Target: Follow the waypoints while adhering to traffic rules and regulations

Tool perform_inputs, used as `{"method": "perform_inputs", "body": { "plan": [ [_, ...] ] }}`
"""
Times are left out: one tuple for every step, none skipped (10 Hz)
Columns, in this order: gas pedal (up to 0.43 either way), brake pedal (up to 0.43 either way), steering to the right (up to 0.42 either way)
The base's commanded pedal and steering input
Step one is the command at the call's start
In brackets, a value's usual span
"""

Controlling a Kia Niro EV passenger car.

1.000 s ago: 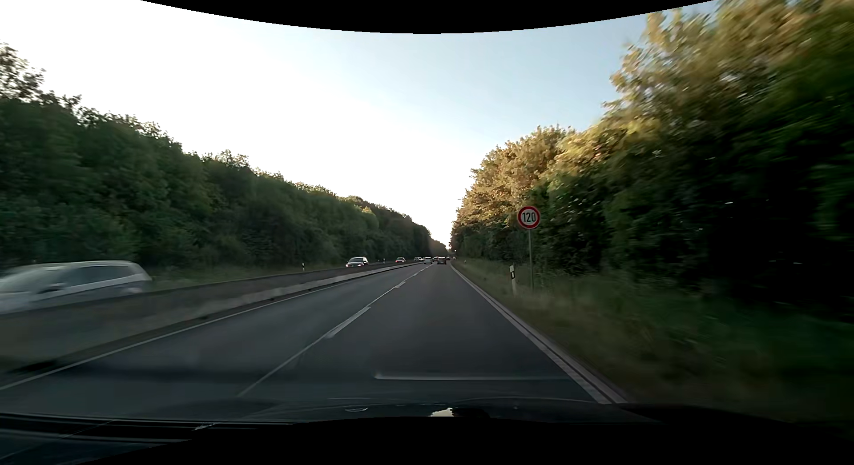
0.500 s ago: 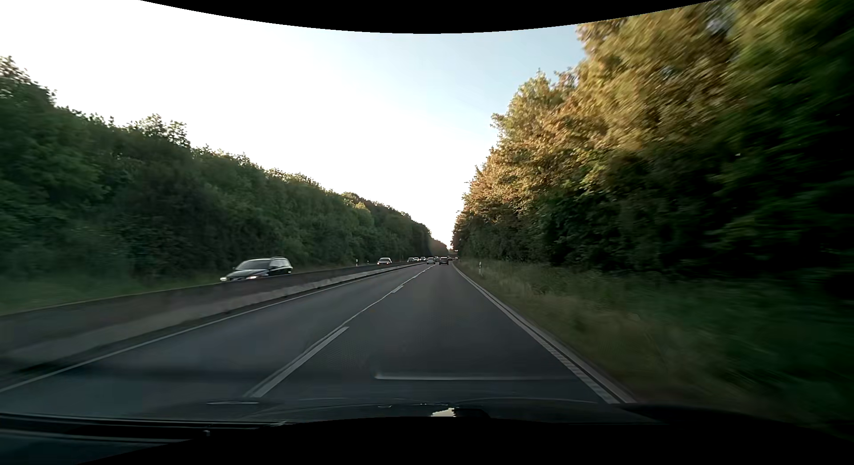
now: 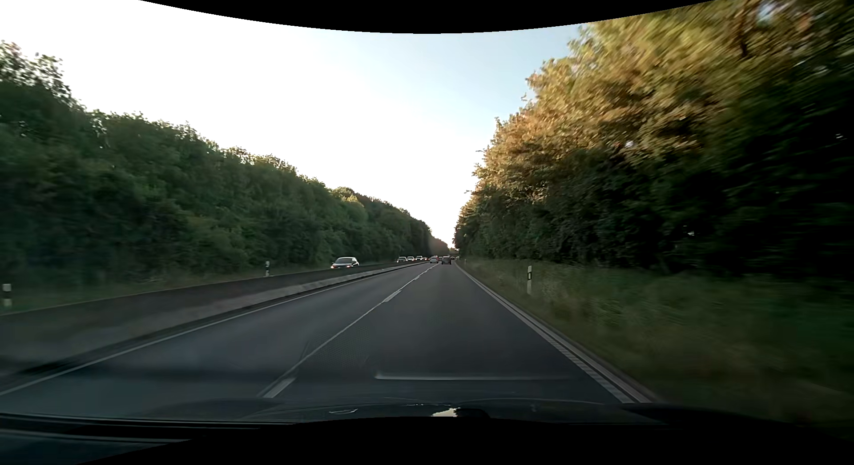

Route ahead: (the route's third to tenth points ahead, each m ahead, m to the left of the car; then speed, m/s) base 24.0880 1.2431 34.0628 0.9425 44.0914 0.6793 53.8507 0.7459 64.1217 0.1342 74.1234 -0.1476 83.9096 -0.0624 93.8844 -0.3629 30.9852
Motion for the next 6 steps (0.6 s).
{"method": "perform_inputs", "body": {
  "plan": [
    [0.429, 0.0, -0.003],
    [0.421, 0.0, -0.002],
    [0.409, 0.0, -0.002],
    [0.409, 0.0, -0.002],
    [0.409, 0.0, -0.002],
    [0.409, 0.0, -0.002]
  ]
}}
